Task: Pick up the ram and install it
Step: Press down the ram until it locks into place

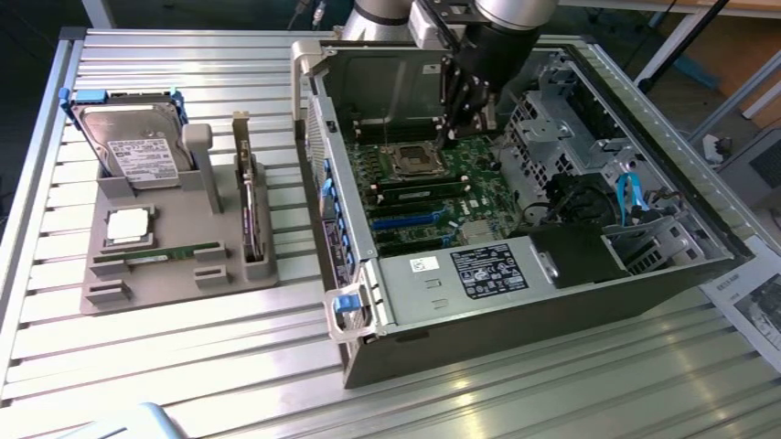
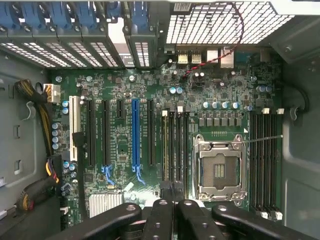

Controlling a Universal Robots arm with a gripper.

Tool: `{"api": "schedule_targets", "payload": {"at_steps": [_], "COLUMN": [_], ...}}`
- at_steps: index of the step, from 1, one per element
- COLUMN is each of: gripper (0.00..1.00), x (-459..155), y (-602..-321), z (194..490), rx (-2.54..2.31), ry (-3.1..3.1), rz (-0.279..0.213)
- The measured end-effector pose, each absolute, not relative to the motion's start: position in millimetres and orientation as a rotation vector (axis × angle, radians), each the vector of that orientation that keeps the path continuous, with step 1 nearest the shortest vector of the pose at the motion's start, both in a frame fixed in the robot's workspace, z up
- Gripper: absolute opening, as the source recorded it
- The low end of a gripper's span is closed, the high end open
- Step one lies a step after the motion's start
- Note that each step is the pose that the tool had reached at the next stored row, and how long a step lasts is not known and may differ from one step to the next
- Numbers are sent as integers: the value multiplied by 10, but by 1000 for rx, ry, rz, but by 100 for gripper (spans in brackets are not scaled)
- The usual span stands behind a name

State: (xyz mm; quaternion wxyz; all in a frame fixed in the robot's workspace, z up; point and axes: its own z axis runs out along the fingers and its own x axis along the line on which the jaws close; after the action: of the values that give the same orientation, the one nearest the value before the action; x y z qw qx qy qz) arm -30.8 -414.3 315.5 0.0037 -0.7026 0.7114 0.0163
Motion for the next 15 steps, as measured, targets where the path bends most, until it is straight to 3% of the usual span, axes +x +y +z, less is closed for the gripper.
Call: {"api": "schedule_targets", "payload": {"at_steps": [15], "gripper": [10], "x": [-184], "y": [-4143], "z": [3211], "rx": [-2205], "ry": [2234], "rz": [48]}}
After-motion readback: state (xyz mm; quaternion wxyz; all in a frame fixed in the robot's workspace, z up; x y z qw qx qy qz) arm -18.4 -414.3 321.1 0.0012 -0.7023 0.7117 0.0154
